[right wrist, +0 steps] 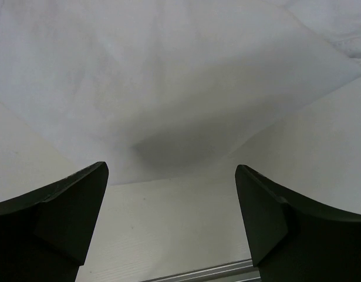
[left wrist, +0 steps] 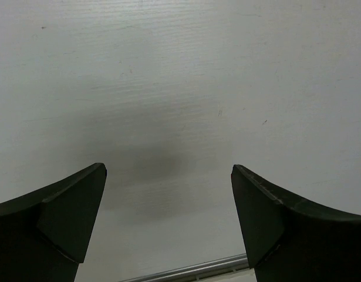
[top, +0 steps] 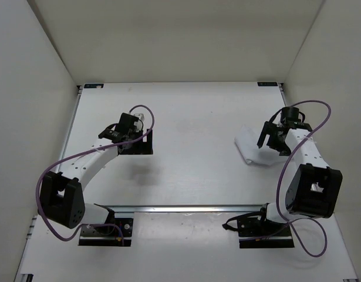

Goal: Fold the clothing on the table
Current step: Grab the skirt from the pile

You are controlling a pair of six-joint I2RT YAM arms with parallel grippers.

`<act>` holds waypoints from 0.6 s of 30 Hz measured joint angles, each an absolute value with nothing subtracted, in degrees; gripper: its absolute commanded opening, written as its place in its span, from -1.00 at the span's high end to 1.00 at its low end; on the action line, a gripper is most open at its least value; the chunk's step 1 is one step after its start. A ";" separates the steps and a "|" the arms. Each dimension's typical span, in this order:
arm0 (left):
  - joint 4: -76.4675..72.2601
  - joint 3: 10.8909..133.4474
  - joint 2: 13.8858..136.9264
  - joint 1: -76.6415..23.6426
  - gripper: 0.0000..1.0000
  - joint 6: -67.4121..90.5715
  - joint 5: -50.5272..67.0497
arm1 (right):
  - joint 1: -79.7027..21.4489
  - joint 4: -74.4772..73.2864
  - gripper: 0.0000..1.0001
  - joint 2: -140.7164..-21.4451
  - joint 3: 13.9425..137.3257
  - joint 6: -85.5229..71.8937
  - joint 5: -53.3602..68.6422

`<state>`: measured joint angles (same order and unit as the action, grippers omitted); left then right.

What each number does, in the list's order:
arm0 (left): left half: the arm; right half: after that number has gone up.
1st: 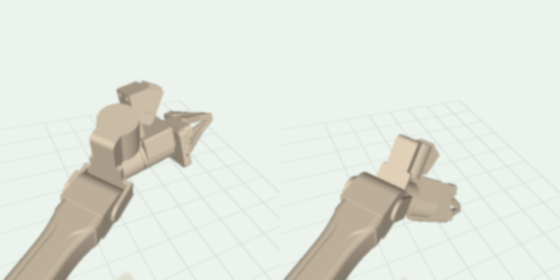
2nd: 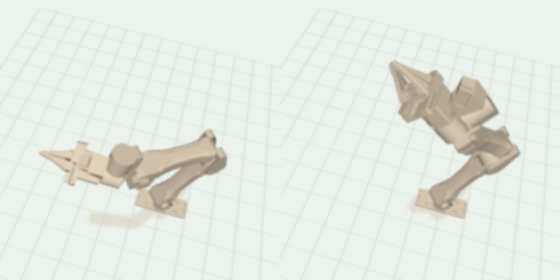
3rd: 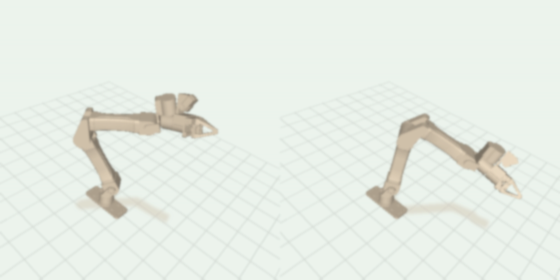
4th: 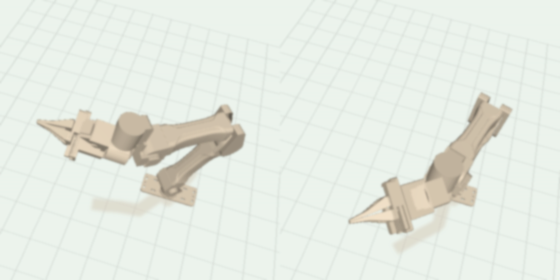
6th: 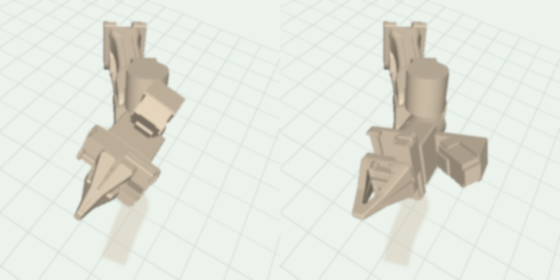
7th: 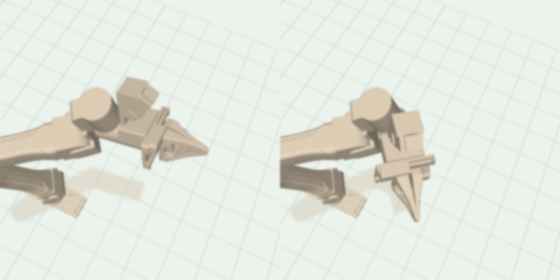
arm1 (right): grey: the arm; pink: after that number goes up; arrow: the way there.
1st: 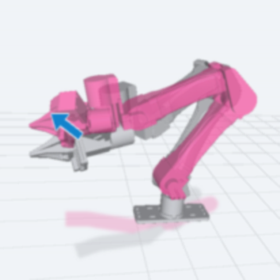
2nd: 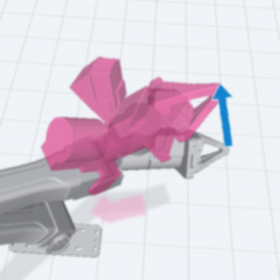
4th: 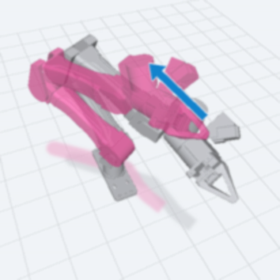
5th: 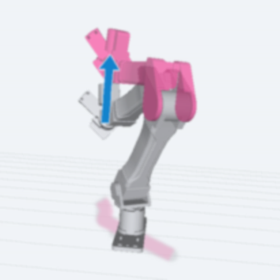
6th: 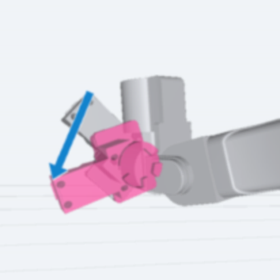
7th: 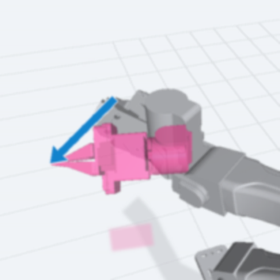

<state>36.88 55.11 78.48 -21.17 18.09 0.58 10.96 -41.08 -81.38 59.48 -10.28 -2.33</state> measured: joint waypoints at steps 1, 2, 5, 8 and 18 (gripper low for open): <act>36.88 55.11 78.28 -21.12 -0.97 18.09 0.56 | 11.33 -41.04 -0.74 -81.84 59.48 -10.24 -2.28; 36.88 55.11 78.13 -21.12 -0.96 18.09 0.56 | 11.55 -40.95 -0.75 -82.35 59.48 -10.26 -2.28; 36.95 55.16 77.97 -21.10 -0.98 18.06 0.54 | 12.21 -40.69 -0.75 -83.55 59.51 -10.28 -2.15; 37.74 55.64 77.97 -21.12 -0.98 18.02 0.54 | 12.97 -41.04 -0.75 -85.49 60.10 -10.50 -2.35; 38.72 57.10 78.00 -21.96 -0.97 17.96 0.49 | 19.22 -40.64 -0.67 -88.09 59.86 -11.40 -3.66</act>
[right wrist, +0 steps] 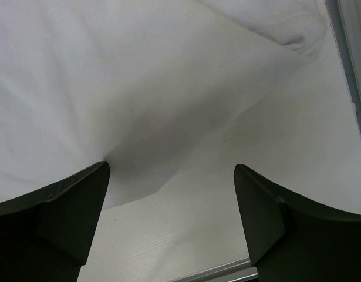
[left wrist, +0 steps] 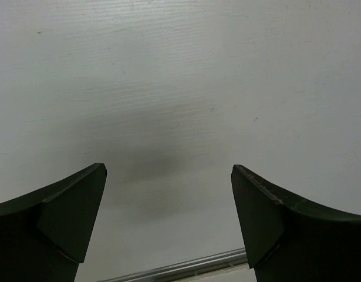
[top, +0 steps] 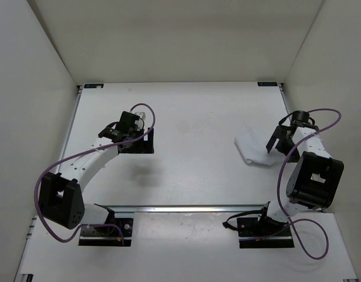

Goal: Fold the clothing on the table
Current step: Grab the skirt from the pile, then move the skirt to the center of the board

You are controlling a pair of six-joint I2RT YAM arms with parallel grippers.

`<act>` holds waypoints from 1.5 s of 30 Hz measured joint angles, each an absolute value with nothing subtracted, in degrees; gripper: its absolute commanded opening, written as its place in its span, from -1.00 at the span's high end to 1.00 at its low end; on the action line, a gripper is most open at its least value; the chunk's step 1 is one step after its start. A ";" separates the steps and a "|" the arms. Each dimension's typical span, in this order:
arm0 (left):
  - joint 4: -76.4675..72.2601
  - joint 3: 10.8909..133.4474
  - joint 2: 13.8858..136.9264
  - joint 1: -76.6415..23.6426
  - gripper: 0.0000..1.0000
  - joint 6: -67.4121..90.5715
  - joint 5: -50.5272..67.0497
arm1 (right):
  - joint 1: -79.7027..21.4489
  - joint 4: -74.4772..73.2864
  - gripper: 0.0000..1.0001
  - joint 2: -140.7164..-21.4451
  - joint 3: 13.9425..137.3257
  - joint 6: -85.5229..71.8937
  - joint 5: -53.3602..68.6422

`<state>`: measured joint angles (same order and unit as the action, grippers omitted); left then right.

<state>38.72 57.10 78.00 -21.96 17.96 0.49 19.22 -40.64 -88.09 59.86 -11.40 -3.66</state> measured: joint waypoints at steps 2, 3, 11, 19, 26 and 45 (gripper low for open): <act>38.68 57.10 78.00 -21.93 -0.97 17.87 0.51 | 19.57 -40.29 -0.64 -88.44 59.59 -11.64 -3.66; 38.72 57.10 78.00 -21.93 -0.98 17.80 0.51 | 19.57 -40.21 -0.59 -88.95 59.57 -11.81 -3.66; 39.05 57.17 78.43 -21.87 -0.97 16.78 0.58 | 19.51 -38.35 0.99 -94.00 59.31 -12.23 -2.76; 39.03 57.17 78.50 -21.37 -0.98 16.34 0.75 | 13.50 -41.54 1.00 -97.10 66.32 -11.68 -4.14; 38.70 58.65 79.37 -21.08 -0.98 15.99 1.34 | -0.47 -39.05 0.99 -96.75 87.59 -12.91 7.75; 36.80 71.07 73.69 -16.69 -0.97 14.24 1.63 | -15.46 -24.62 0.29 -85.03 56.47 -16.40 28.73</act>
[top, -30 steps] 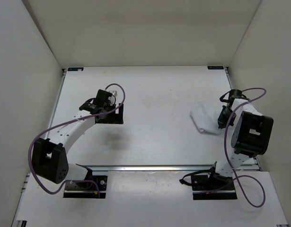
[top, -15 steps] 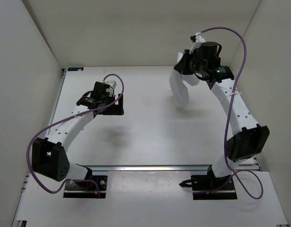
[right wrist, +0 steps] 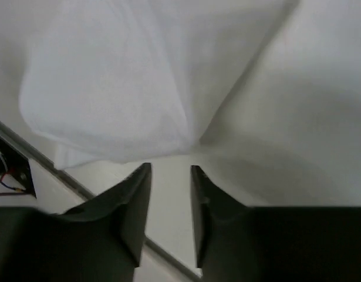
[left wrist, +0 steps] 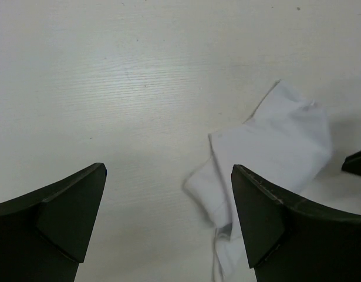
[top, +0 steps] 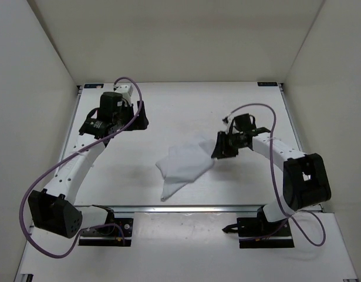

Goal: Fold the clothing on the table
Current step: Move the skirt to the center of the board, then flatten the skirt out

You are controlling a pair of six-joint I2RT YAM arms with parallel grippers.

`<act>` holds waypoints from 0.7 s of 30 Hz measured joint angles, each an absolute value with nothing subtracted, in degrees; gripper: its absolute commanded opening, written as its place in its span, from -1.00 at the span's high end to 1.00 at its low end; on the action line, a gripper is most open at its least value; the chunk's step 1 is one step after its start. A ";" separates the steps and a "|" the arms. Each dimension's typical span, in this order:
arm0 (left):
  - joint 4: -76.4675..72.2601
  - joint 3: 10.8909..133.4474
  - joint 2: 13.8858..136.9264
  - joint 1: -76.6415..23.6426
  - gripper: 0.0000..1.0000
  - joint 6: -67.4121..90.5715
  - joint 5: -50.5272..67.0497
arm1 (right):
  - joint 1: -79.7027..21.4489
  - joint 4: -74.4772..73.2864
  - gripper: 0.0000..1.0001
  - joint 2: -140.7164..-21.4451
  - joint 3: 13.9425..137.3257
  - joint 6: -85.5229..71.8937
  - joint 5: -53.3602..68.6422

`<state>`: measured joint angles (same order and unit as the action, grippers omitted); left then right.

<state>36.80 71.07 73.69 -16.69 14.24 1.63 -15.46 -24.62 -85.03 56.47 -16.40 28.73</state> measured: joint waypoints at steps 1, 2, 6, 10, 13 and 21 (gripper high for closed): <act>36.21 70.19 73.19 -16.73 -0.97 14.31 1.72 | -15.22 -26.89 0.14 -86.30 53.45 -16.21 28.58; 35.68 69.08 72.62 -16.78 -0.96 14.39 2.00 | -14.83 -28.88 0.07 -86.54 51.53 -16.29 28.21; 33.93 62.98 71.18 -17.98 -0.97 14.68 4.51 | -10.74 -32.67 -0.42 -81.89 49.06 -16.23 27.55; 31.68 58.33 72.10 -21.71 -0.98 15.77 7.09 | -4.03 -28.93 -0.48 -74.78 49.12 -16.75 28.14; 29.30 55.51 73.30 -24.80 -0.97 16.80 9.02 | -2.92 -27.68 -0.45 -74.78 50.39 -16.99 27.44; 19.75 45.67 74.63 -26.59 -0.96 21.34 14.92 | -12.19 -25.54 -0.38 -83.79 57.56 -17.56 27.31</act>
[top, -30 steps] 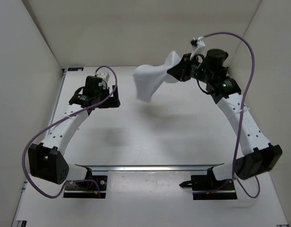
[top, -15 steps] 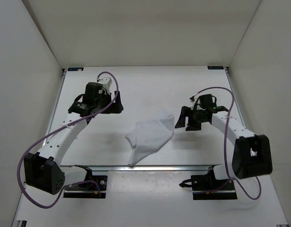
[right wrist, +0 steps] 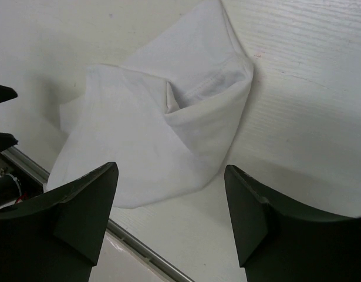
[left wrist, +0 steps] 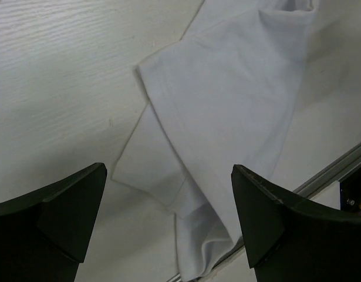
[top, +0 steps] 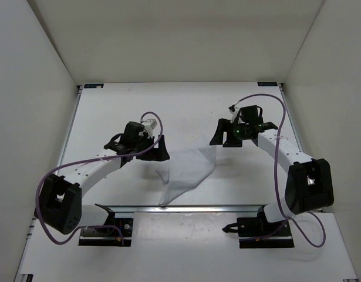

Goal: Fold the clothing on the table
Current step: Flatten the skirt out

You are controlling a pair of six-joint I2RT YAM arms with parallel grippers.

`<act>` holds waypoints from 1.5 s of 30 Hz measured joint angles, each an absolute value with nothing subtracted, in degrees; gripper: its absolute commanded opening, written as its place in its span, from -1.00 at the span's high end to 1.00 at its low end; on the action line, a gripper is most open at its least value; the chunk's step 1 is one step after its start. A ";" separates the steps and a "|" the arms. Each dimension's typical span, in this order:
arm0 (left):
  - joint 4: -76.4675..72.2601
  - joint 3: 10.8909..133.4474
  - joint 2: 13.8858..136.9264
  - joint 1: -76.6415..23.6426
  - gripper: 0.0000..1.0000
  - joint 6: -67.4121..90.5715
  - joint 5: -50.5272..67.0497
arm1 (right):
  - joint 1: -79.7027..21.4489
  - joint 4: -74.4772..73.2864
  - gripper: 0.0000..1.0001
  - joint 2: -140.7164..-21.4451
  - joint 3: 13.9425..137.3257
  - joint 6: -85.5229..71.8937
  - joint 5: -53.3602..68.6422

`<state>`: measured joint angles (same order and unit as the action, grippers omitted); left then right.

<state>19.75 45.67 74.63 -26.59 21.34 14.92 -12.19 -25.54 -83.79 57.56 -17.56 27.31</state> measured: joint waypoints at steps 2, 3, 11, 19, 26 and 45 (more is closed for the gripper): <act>16.56 44.53 76.47 -26.83 -0.97 22.28 16.08 | -12.32 -25.56 -0.37 -84.53 57.67 -17.80 27.77; 14.79 44.38 77.73 -26.87 -0.97 22.76 16.69 | -12.29 -25.76 -0.37 -84.73 57.67 -17.82 27.75; 4.36 45.89 90.72 -26.98 -0.85 24.47 19.55 | -10.48 -27.66 -0.37 -84.20 57.17 -17.56 27.49; 2.09 48.38 96.75 -28.03 -0.53 25.02 19.51 | -7.03 -28.64 -0.38 -82.52 56.60 -16.56 27.46; -0.84 49.01 99.66 -28.58 0.15 26.26 19.35 | -6.72 -29.65 -0.36 -82.50 56.60 -16.21 27.46; 9.26 75.94 97.17 -29.36 1.00 21.96 15.40 | -6.44 -29.08 -0.34 -78.65 56.29 -15.94 27.22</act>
<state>9.26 75.94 97.17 -29.36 21.96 15.40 -6.44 -29.08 -78.65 56.29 -15.94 27.22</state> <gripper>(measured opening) 0.022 0.671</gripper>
